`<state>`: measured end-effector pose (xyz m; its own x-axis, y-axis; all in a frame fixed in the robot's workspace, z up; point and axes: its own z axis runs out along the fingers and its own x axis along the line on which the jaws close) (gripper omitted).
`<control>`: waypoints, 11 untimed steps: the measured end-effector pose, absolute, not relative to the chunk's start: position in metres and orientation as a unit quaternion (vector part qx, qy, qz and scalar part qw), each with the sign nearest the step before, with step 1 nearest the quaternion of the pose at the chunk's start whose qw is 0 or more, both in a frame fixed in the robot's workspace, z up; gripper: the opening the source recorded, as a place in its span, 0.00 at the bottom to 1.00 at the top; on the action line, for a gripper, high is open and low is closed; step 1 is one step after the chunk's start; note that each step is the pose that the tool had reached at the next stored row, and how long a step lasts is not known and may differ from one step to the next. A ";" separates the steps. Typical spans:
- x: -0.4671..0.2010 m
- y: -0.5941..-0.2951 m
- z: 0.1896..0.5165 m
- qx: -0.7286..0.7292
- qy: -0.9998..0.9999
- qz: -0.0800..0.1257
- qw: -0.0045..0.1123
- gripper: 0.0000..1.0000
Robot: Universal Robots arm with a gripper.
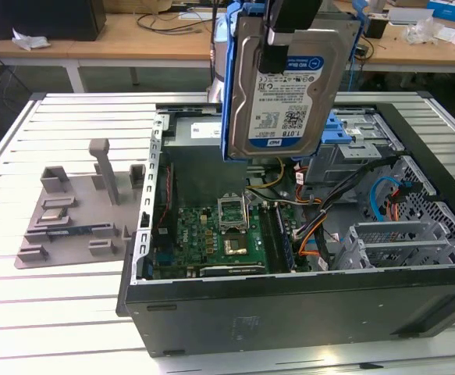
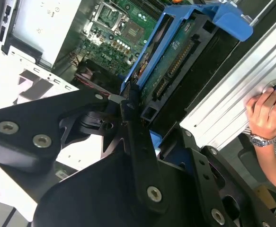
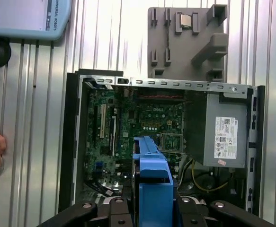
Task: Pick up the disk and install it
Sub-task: 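Pick up the disk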
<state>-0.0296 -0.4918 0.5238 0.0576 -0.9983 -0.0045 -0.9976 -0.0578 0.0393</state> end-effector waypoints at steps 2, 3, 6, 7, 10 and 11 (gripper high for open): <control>-0.029 -0.497 0.524 0.727 -0.686 -0.015 0.013 0.37; -0.029 -0.500 0.523 0.727 -0.686 -0.015 0.013 0.37; -0.027 -0.509 0.523 0.727 -0.686 -0.015 0.013 0.37; -0.027 -0.511 0.522 0.727 -0.686 -0.015 0.013 0.37; -0.026 -0.524 0.522 0.727 -0.686 -0.015 0.013 0.37; -0.025 -0.528 0.521 0.727 -0.686 -0.016 0.012 0.37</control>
